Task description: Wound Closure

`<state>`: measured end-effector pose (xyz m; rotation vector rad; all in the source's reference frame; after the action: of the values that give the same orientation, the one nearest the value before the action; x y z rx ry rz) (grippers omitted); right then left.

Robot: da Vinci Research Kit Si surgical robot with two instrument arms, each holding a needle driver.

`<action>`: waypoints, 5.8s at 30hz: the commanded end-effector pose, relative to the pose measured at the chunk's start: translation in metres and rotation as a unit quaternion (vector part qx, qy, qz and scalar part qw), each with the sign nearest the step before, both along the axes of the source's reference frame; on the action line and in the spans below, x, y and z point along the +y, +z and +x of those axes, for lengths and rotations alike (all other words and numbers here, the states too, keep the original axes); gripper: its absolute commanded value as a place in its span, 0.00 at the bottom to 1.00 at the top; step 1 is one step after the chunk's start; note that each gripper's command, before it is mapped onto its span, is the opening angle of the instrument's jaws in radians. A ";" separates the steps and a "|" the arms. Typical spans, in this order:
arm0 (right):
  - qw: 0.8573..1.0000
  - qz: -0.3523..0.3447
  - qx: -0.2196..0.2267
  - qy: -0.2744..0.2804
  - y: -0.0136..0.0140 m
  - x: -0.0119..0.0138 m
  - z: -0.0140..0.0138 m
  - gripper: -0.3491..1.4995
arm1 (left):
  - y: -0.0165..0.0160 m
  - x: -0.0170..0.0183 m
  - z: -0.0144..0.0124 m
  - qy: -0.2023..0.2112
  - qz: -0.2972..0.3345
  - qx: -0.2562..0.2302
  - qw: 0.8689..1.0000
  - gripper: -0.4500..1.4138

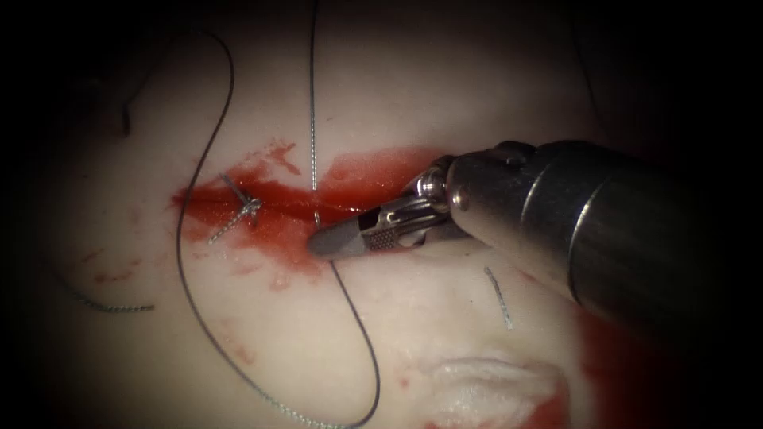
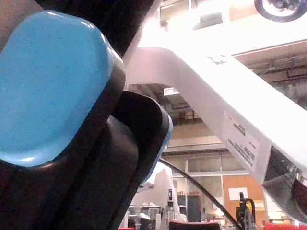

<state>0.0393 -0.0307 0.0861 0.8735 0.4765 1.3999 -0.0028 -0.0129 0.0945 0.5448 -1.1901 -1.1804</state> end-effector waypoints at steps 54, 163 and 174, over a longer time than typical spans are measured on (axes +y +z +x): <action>0.998 -0.024 0.028 -0.053 -0.0017 0.0036 -0.0041 0.85 | -0.0003 0.0008 -0.0012 0.010 -0.003 -0.006 1.000 0.00; 0.980 -0.162 -0.052 -0.106 -0.0007 -0.0001 0.0036 0.00 | -0.0002 0.0004 -0.0020 0.015 0.001 -0.010 1.000 0.00; 0.974 -0.046 -0.012 -0.221 -0.0031 -0.0021 -0.0037 0.00 | -0.0002 0.0003 -0.0020 0.015 0.001 -0.010 1.000 0.00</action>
<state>0.0349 -0.0340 0.0830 0.8473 0.2766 0.9615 -0.0043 -0.0138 0.0947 0.5809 -1.1874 -1.1551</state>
